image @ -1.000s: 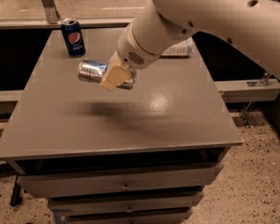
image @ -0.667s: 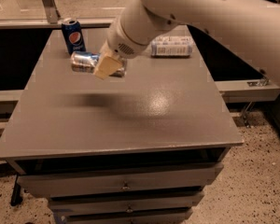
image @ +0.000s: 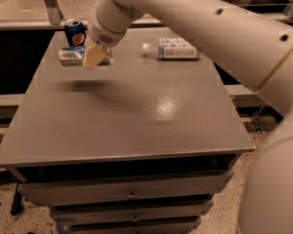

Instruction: Move redbull can near pepsi can

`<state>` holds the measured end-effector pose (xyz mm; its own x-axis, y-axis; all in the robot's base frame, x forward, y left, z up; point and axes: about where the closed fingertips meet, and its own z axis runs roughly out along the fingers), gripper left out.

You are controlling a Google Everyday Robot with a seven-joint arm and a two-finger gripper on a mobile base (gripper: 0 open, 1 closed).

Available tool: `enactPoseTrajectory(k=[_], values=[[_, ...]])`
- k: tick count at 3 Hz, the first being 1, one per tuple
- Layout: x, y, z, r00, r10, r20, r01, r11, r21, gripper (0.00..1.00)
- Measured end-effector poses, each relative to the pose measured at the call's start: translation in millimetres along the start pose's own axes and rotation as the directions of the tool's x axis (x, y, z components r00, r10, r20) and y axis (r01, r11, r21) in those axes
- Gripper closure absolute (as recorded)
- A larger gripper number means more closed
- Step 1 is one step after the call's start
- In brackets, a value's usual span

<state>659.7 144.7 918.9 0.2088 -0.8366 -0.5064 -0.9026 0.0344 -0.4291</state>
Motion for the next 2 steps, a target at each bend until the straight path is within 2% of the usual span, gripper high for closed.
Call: enactPoseTrajectory(k=[1,2], values=[[2.6,-20.0,40.3,0.998,-0.056,-0.032,0.055,0.9983,-0.018,1.00],[10.6,-33.0,70.3,0.995,-0.082,-0.050,0.080,0.9962,-0.033,1.00]])
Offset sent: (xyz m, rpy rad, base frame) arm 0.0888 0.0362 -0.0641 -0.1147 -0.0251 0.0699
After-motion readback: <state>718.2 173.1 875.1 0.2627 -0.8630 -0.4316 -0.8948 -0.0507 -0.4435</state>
